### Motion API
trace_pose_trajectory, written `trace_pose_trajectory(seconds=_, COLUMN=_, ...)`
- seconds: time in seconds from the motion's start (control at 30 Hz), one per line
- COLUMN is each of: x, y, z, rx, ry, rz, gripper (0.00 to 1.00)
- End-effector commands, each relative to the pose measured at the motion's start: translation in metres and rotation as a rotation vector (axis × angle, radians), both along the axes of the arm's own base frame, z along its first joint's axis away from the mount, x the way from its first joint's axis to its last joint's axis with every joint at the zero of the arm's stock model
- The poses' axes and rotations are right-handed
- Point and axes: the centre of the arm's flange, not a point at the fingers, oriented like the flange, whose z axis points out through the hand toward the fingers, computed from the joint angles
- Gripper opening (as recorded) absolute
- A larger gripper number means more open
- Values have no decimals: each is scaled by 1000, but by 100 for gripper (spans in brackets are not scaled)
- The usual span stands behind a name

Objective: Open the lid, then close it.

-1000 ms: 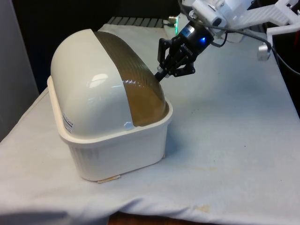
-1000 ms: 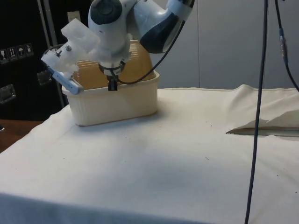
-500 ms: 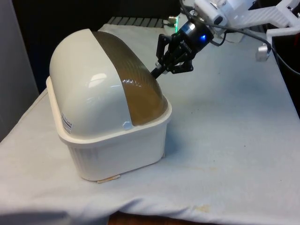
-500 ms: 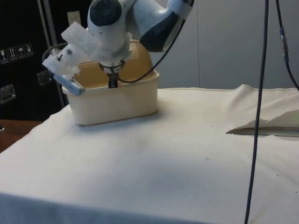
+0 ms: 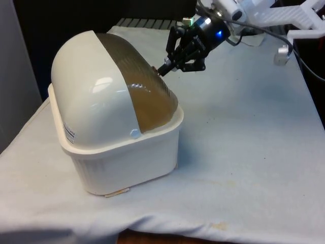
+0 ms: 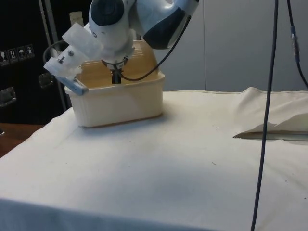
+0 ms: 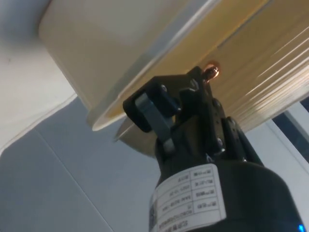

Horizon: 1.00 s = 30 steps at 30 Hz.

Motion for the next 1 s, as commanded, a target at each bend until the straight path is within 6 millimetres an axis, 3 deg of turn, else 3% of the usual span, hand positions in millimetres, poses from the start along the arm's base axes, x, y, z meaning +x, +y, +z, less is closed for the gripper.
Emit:
trace_pose_trajectory(seconds=0.0, x=0, y=-3, z=6, rx=-11, ry=-9, rz=3, gripper=0)
trace_pose_trajectory(seconds=0.97, x=28, y=-40, z=62, rx=-70, ry=-76, rz=-29, gripper=0)
